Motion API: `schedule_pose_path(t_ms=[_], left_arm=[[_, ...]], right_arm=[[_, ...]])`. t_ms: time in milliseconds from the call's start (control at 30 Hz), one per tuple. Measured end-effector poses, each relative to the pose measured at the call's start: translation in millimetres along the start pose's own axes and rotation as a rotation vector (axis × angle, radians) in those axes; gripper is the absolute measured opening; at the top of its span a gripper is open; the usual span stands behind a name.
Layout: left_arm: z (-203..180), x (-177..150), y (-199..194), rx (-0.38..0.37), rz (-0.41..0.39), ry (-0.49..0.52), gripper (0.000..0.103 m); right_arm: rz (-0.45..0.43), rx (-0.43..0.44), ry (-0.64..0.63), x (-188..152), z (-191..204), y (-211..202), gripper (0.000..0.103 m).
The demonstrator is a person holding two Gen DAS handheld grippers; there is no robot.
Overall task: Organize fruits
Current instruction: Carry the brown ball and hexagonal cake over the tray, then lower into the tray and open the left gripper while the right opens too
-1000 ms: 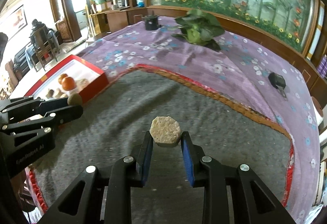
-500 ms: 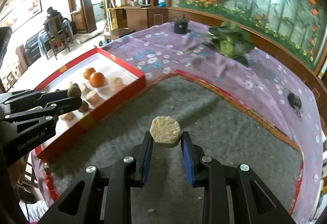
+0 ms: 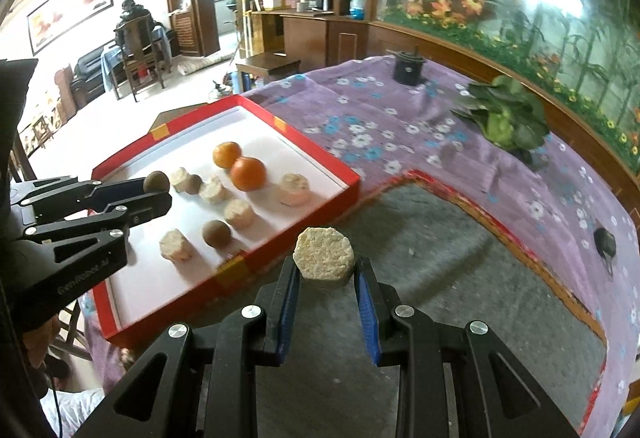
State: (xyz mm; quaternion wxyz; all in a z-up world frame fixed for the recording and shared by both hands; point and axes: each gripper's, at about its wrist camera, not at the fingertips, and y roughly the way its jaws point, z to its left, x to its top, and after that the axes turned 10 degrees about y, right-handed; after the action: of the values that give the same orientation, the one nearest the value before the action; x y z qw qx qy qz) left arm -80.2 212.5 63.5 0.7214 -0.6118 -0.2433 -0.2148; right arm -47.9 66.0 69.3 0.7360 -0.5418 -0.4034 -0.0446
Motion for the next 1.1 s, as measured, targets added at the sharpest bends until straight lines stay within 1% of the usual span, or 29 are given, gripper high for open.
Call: schedule_pose_path(t_ms=[400, 533, 767, 867, 1100], left_arm=[[28.4, -4.1, 11.3, 0.024, 0.018, -0.052, 0.021], [34.6, -4.4, 13.9, 0.029, 0.023, -0.065, 0.021], [40.0, -5.9, 19.7, 0.034, 0.033, -0.076, 0.021], [41.0, -5.4, 21.2, 0.049, 0.031, -0.075, 0.021], [42.1, -5.4, 25.6, 0.059, 0.038, -0.083, 0.021]], right_arm=[[0.027, 0.062, -0.060, 16.7, 38.2, 21.0, 0.027], [0.041, 0.100, -0.063, 21.5, 45.4, 26.7, 0.027], [0.075, 0.126, -0.081, 30.2, 57.8, 48.2, 0.027], [0.085, 0.135, -0.098, 32.5, 65.2, 56.6, 0.027], [0.118, 0.150, -0.111, 32.3, 73.8, 75.5, 0.027]])
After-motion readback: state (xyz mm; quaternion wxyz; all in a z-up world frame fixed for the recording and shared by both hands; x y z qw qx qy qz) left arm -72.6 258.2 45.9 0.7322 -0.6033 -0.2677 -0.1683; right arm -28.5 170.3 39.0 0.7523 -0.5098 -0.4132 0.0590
